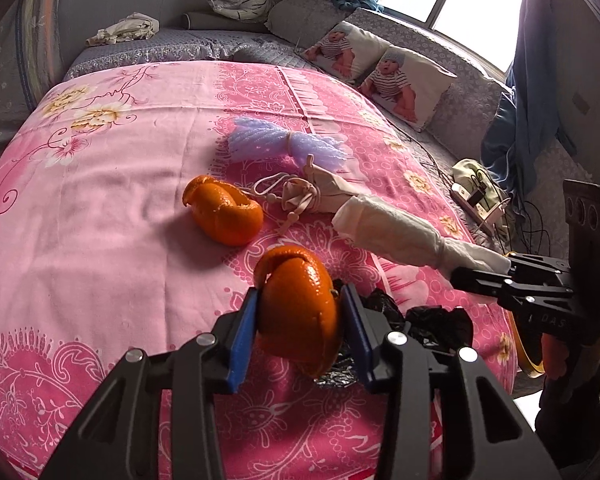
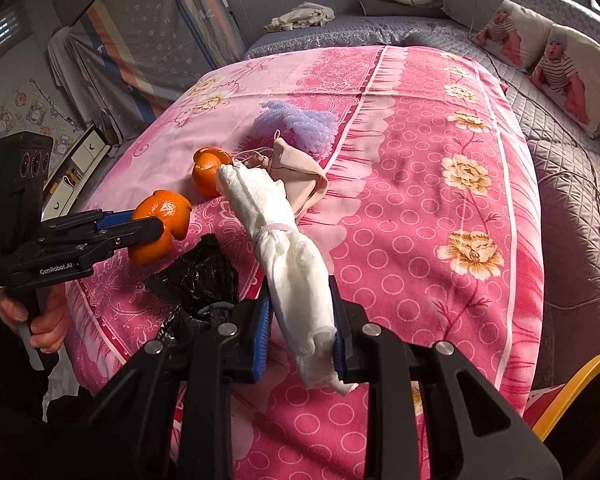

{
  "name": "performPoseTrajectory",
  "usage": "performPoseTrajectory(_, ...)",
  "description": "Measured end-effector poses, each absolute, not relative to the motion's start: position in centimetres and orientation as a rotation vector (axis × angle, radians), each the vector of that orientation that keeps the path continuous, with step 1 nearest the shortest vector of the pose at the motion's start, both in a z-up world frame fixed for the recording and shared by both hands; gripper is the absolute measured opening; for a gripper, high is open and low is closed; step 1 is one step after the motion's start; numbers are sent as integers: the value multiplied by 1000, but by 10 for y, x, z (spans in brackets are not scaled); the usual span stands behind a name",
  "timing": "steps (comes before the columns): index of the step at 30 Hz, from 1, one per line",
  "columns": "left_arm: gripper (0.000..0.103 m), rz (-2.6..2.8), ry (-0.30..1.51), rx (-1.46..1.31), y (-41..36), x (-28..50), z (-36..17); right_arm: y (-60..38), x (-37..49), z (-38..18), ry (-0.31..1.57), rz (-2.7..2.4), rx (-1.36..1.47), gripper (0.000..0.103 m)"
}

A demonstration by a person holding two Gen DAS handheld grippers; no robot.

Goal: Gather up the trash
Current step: 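Grasp the white tissue with the right tool while the left tool grasps an orange, then carry the white tissue and orange over the bin with both tools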

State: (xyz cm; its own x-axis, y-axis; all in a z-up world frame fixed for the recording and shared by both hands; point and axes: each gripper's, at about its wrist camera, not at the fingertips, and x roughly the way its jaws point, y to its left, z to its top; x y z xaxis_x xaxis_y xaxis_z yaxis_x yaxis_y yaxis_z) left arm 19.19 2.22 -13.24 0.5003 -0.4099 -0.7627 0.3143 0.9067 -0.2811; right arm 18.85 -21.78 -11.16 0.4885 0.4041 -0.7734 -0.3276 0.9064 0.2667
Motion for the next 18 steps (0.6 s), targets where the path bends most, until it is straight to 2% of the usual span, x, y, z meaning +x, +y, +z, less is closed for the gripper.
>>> performPoseTrajectory(18,39,-523,975,-104,-11,149,-124,-255,165,-96,925,353,128,23)
